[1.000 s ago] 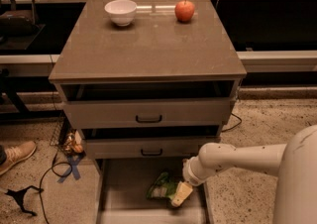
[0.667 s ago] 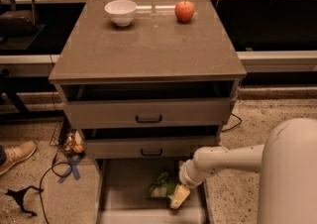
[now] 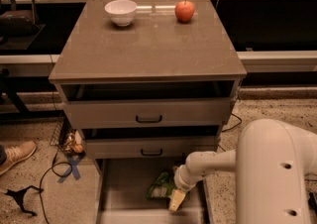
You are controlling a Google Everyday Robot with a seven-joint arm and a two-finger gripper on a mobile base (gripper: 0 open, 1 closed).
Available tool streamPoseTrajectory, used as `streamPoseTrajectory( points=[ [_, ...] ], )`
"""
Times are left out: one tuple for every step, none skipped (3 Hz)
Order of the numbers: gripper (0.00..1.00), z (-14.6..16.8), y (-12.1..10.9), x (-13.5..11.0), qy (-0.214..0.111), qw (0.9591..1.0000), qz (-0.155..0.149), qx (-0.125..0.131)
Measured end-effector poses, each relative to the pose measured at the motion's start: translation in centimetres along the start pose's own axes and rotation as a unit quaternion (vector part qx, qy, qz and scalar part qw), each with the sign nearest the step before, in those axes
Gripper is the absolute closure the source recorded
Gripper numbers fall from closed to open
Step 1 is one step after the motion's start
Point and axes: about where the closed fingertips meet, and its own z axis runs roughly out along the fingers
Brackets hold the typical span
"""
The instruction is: Pick green rice chip bag from bottom drawer and place on counter
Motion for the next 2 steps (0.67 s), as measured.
streamPoseTrajectory(
  points=[
    [0.0,3.3,-0.7,0.3,0.004,0.9999,-0.012,-0.01],
    [0.0,6.3,-1.5,0.7,0.018,0.9996,-0.018,-0.013]
  ],
)
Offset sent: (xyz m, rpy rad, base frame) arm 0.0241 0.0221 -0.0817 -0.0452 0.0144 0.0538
